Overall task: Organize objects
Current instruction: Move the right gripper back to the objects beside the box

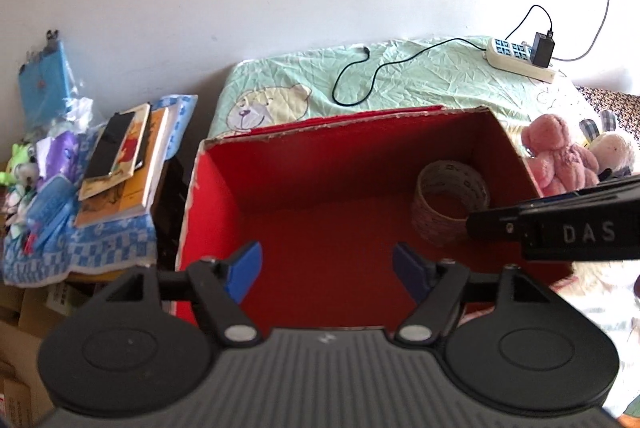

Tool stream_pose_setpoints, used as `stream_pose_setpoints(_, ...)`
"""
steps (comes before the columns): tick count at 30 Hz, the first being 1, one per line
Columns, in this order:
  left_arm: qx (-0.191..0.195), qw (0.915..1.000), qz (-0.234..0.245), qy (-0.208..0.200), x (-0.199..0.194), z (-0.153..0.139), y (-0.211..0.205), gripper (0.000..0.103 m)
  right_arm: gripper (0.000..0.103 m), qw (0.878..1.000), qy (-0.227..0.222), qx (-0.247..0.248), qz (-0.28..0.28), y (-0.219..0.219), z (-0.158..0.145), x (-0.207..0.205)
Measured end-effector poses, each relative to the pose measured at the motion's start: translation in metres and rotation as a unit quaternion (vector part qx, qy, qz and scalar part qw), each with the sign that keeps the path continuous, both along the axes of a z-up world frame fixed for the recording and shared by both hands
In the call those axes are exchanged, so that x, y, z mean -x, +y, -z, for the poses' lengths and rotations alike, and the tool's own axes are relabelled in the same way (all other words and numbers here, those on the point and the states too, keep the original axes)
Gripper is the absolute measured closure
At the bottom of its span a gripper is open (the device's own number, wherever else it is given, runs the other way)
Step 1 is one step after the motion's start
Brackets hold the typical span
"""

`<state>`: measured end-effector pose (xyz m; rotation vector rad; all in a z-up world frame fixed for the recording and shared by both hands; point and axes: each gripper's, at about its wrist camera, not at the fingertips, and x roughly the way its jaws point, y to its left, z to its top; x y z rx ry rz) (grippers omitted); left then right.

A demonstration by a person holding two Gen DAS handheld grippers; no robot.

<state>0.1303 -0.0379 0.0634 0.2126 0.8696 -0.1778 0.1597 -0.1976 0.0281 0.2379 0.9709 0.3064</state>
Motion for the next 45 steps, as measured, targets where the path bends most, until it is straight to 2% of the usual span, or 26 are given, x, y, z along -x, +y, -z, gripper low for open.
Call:
stream_pose_setpoints(5, -0.006, 0.9997, -0.011, -0.018, 0.033, -0.009, -0.013, 0.013, 0.055, 1.0, -0.015, -0.009, 0.01, -0.015, -0.004, 0.025)
stream_pose_setpoints(12, -0.007, 0.9994, -0.028, -0.02, 0.073, -0.01, -0.027, 0.01, 0.055, 1.0, -0.022, -0.014, 0.002, -0.031, -0.003, 0.058)
stream_pose_setpoints(23, -0.021, 0.9985, -0.051, 0.003, 0.122, 0.01, -0.044, 0.007, 0.053, 0.999, -0.002, -0.038, -0.013, -0.045, 0.02, 0.1)
stream_pose_setpoints(37, -0.038, 0.9966, -0.051, 0.053, 0.143, 0.042, -0.059, 0.007, 0.053, 0.997, 0.033, -0.066, 0.006, -0.061, 0.054, 0.131)
stream_pose_setpoints(45, -0.038, 0.9954, -0.05, 0.073, 0.146, 0.056, -0.058, 0.007, 0.053, 0.991, 0.07, -0.108, 0.017, -0.07, 0.073, 0.138)
